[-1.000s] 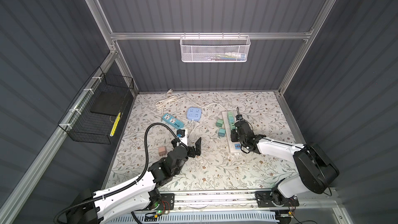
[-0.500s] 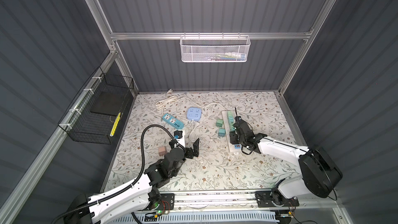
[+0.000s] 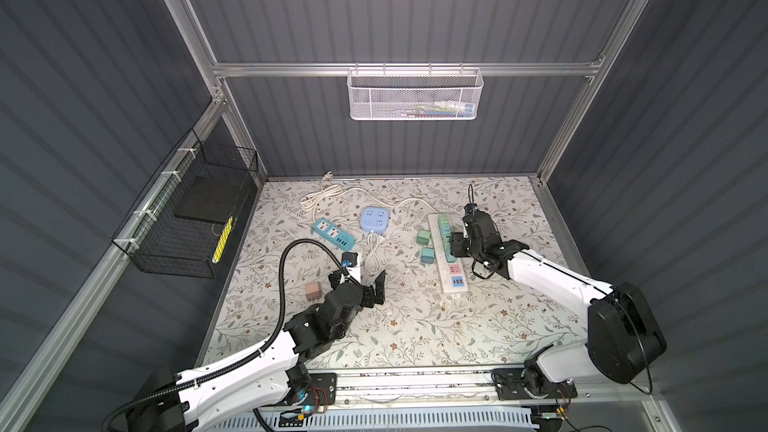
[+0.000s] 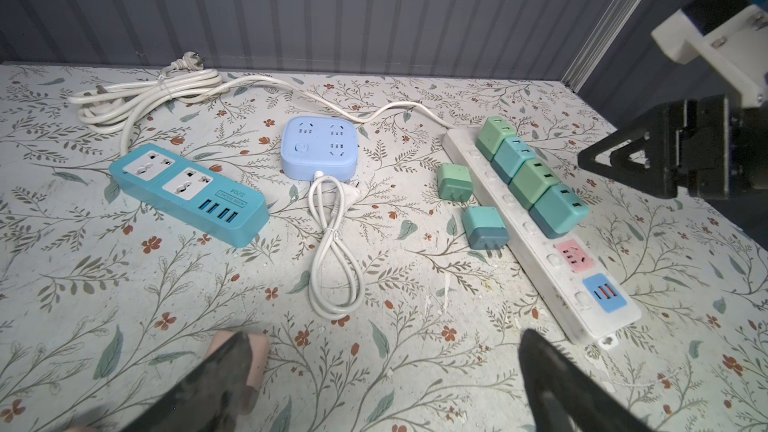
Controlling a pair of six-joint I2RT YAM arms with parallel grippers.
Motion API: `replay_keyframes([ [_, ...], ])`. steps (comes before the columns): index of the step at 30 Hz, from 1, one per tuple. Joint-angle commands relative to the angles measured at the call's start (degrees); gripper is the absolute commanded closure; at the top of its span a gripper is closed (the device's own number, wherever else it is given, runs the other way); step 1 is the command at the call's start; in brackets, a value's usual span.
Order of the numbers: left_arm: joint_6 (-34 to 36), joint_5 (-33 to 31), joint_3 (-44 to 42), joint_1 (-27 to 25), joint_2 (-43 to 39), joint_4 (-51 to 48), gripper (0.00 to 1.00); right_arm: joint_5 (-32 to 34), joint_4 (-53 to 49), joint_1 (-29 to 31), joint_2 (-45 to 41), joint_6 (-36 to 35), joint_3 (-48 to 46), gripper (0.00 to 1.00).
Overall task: Insert the plug
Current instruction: 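Raise the right gripper off the strip while the left arm reaches toward loose adapters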
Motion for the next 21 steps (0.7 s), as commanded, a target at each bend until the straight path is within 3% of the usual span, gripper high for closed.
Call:
replay_keyframes([
  [1, -0.32, 0.16, 2.7, -0.02, 1.11, -0.11, 0.0, -0.88, -0.41, -0.16, 1.06, 1.0, -1.75, 0.4],
  [12, 0.38, 0.94, 6.6, 0.03, 8.34, 0.94, 0.0, -0.45, 3.23, -0.24, 1.77, 3.87, -8.38, 0.42],
  [21, -2.23, -3.12, 14.18, 0.22, 17.92, -4.42, 0.01, -0.43, -0.62, -0.28, -8.69, 2.08, -7.0, 0.39],
])
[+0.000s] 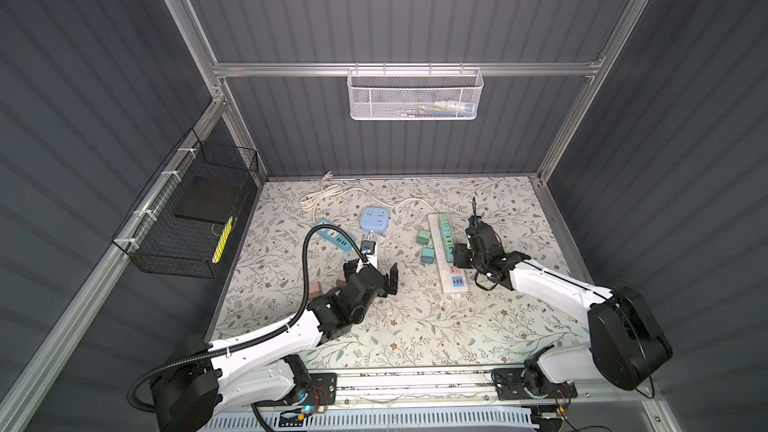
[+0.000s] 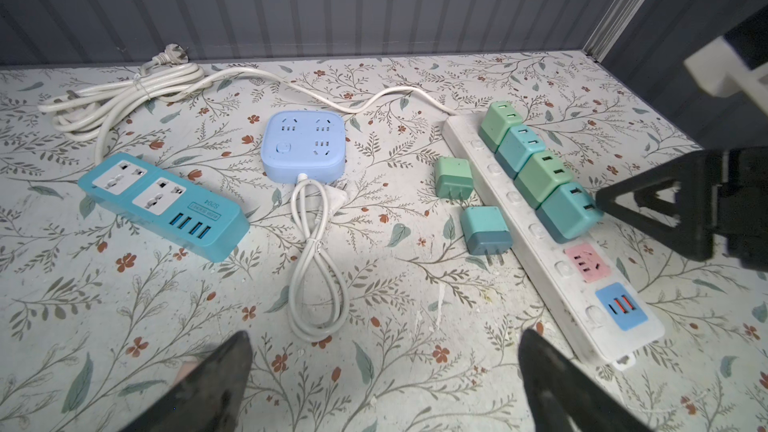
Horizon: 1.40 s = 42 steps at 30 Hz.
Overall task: Insert the plug
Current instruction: 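Raise the right gripper off the strip while the left arm reaches toward loose adapters, then lower the left gripper onto the loose dark-teal adapter and close it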
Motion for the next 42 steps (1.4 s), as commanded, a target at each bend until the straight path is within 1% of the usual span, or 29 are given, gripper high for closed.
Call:
replay_keyframes([
  [1, -2.13, -2.67, 4.7, 0.28, 3.64, -4.1, 0.01, 0.1, -3.15, -0.11, -5.14, -1.01, 0.58, 0.39],
  [3, -1.75, -1.95, 7.6, 0.43, 7.25, -6.37, 0.03, -0.61, -4.06, -0.11, -7.68, -1.11, 0.42, 0.38],
  [5, -0.16, 0.26, 11.2, 0.65, 11.67, -8.86, 0.03, -0.85, -4.56, -0.11, -9.73, -0.77, -0.07, 0.38],
  [7, 0.52, 1.91, 16.76, 0.66, 17.22, -13.4, 0.04, -1.1, -4.85, -0.12, -11.73, -0.31, -1.01, 0.37],
  [9, 1.24, 3.47, 20.99, 0.68, 21.52, -15.49, 0.05, -1.4, -4.91, -0.11, -13.31, 0.29, -2.06, 0.35],
  [12, 2.02, 5.44, 25.69, 0.69, 27.07, -15.79, 0.05, -3.26, -4.01, -0.2, -14.12, -0.52, -3.9, 0.34],
  [13, 2.37, 6.14, 27.16, 0.68, 28.68, -15.89, 0.05, -4.02, -3.72, -0.19, -16.02, -1.02, -4.32, 0.34],
  [18, 2.72, 9.81, 36.17, 0.84, 38.08, -18.93, 0.06, -2.66, -5.25, -0.37, -16.43, 0.64, -4.61, 0.31],
  [21, 1.96, 11.87, 39.65, 1.57, 42.28, -19.68, 0.09, -1.75, -5.91, -0.57, -17.59, 1.36, -5.02, 0.3],
  [24, 1.31, 16.01, 42.76, 3.32, 46.07, -20.7, 0.14, -1.34, -5.63, -0.72, -19.52, 1.39, -6.02, 0.29],
  [27, 1.33, 21.17, 44.89, 5.18, 49.21, -20.97, 0.23, -0.99, -4.96, -0.97, -21.16, 1.18, -7.03, 0.29],
  [29, 1.57, 22.76, 45.54, 5.85, 50.56, -20.86, 0.27, -0.91, -4.75, -1.1, -21.71, 1.05, -7.41, 0.28],
  [32, 2.5, 23.28, 45.72, 6.23, 52.01, -21.19, 0.29, -1.12, -4.45, -1.25, -22.16, 1.1, -7.85, 0.28],
  [34, 2.98, 23.39, 48.2, 6.29, 52.68, -21.49, 0.29, -1.32, -4.16, -1.3, -22.0, 1.1, -8.04, 0.28],
  [42, 2.62, 24.34, 48.44, 6.29, 52.54, -21.09, 0.28, -2.53, -3.6, -1.42, -20.75, 1.0, -8.18, 0.27],
])
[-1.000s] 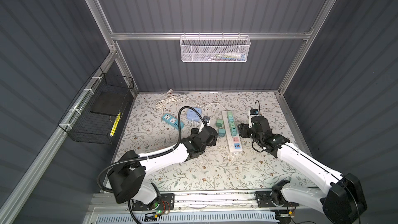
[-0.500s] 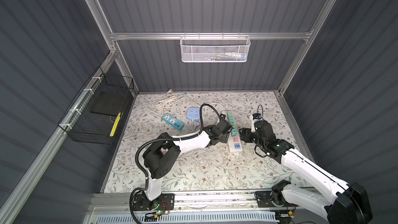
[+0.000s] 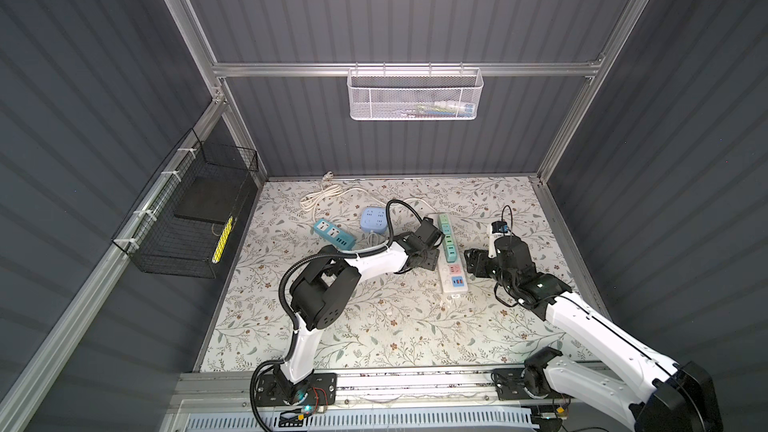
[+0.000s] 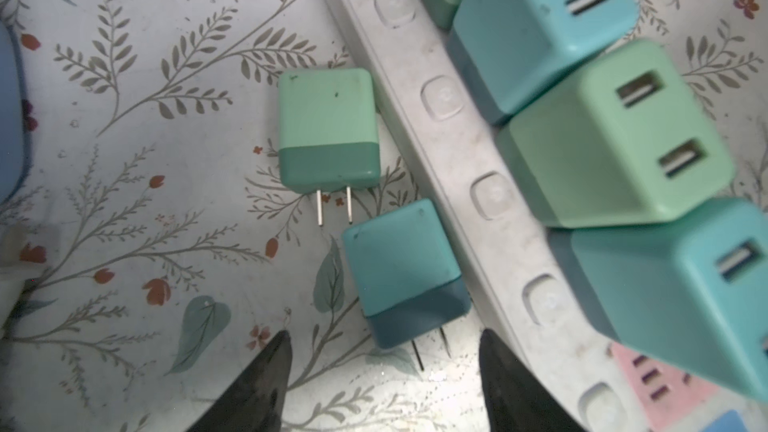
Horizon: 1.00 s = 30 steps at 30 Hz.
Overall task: Insert the plug
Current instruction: 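Lower the left gripper onto the loose dark-teal adapter and close it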
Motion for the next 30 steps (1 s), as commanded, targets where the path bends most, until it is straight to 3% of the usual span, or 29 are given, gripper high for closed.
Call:
replay_keyframes([
  [1, 0.3, 1.16, 1.34, -0.2, -0.56, -0.93, 0.28, -0.54, 0.8, -0.29, 0.25, 0.21, -0.63, 0.27],
  [10, -1.94, -3.82, 8.13, -0.17, 4.73, -6.15, 0.29, -0.78, 0.9, -0.53, 0.63, 0.03, -0.87, 0.26],
  [19, -3.22, -4.82, 6.01, -0.16, 4.46, -4.33, 0.35, -1.15, 0.85, -0.64, 0.34, -0.08, -1.05, 0.25],
  [25, -2.31, -3.83, 5.85, -0.08, 5.25, -3.91, 0.34, -1.39, 0.88, -0.73, 0.6, 0.01, -1.1, 0.24],
  [30, -1.76, 1.46, 6.03, -0.15, 4.19, -2.15, 0.32, -1.42, 1.05, -0.73, 0.71, -0.03, -1.18, 0.22],
])
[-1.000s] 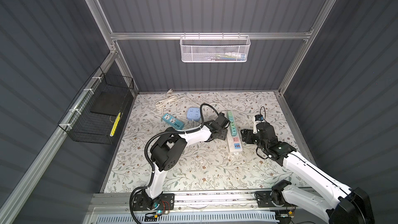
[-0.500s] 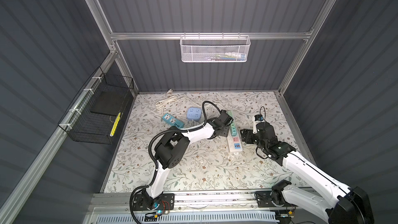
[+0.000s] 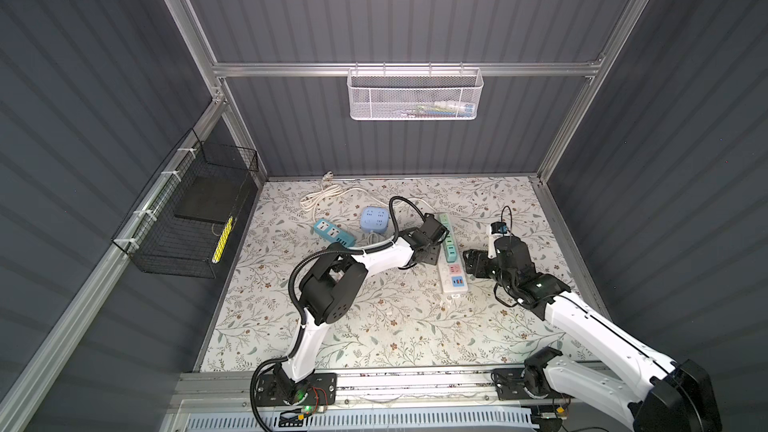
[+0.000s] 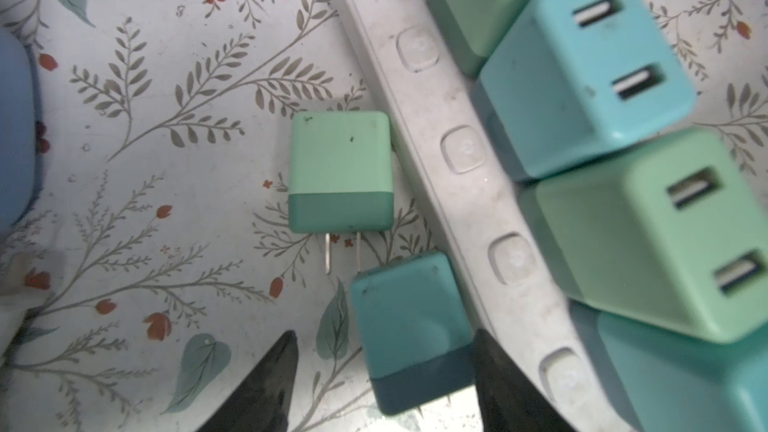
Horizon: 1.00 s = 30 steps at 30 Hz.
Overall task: Insert the plug
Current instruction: 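Lower the left gripper onto the loose dark-teal adapter and close it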
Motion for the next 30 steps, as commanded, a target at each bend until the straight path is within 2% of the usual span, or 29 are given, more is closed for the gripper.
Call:
replay_keyframes([
  [1, 0.28, 4.33, -0.08, -0.19, -0.31, 0.24, 0.32, -0.32, 0.35, -0.2, 0.47, -0.01, -0.52, 0.21],
  [10, -0.45, 1.06, 2.78, -0.18, 3.33, -5.4, 0.34, -0.53, 0.26, -0.37, 0.76, -0.06, -0.62, 0.21],
  [22, 1.82, -0.14, 2.19, -0.1, 4.3, -2.02, 0.36, -0.53, 0.27, -0.53, 0.42, -0.03, -0.8, 0.2],
  [25, 3.18, -1.39, 3.15, -0.1, 5.13, -3.13, 0.39, -0.69, 0.19, -0.54, 0.38, -0.02, -0.83, 0.2],
  [30, 4.69, -2.89, 2.42, -0.08, 4.7, -3.34, 0.51, -0.88, 0.08, -0.53, 0.4, -0.04, -0.66, 0.21],
])
